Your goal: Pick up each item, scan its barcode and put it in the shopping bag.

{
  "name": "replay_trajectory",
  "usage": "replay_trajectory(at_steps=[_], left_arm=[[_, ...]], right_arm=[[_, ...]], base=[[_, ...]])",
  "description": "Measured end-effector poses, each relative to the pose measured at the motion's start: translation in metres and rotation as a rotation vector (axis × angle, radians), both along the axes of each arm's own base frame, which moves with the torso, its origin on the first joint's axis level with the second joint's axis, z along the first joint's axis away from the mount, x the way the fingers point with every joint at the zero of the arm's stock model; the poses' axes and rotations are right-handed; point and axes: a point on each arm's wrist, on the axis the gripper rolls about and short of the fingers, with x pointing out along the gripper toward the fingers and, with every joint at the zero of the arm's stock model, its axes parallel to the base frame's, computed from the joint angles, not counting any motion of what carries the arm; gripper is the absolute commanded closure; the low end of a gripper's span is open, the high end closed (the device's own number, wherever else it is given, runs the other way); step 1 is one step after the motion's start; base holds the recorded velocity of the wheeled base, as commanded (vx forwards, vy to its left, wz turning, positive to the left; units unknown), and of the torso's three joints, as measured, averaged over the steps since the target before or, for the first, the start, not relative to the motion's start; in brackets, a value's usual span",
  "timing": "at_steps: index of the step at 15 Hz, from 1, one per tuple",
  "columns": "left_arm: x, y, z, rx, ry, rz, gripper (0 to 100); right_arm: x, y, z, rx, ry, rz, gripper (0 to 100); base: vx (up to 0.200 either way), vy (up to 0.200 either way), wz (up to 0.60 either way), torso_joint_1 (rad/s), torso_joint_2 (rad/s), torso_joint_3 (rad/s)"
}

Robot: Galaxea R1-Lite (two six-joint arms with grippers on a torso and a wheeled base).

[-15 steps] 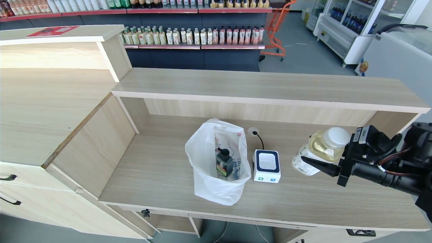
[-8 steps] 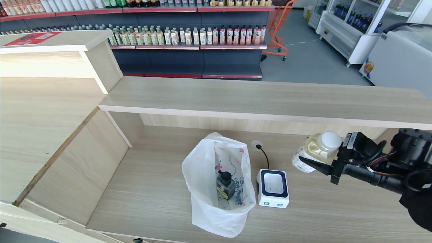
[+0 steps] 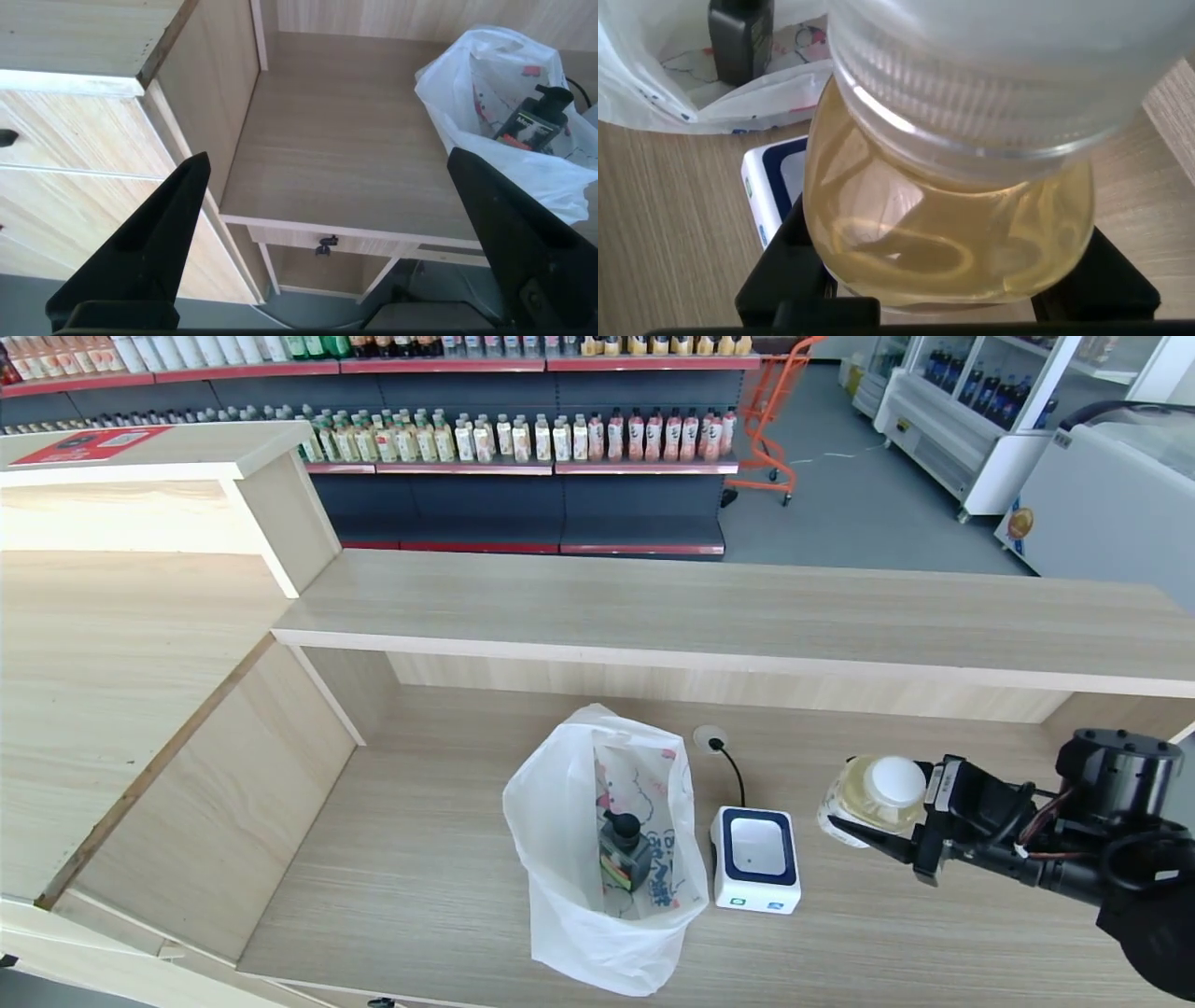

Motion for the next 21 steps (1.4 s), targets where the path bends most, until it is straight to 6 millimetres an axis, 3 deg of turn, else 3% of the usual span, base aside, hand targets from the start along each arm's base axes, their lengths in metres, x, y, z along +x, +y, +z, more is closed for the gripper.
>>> replay_trajectory(at_steps=[12, 21], left_arm=[[0.0, 0.0, 0.0, 0.0, 0.0, 0.0, 0], [0.0, 0.0, 0.0, 0.0, 0.0, 0.0, 0]], right_arm=[[0.015, 0.022, -0.034, -0.115, -0.016, 0.13, 100], [0.047, 0.037, -0.052, -0.149, -0.063, 0.167, 100]], base=[[0.0, 0.0, 0.0, 0.0, 0.0, 0.0], [0.0, 0.0, 0.0, 0.0, 0.0, 0.0]])
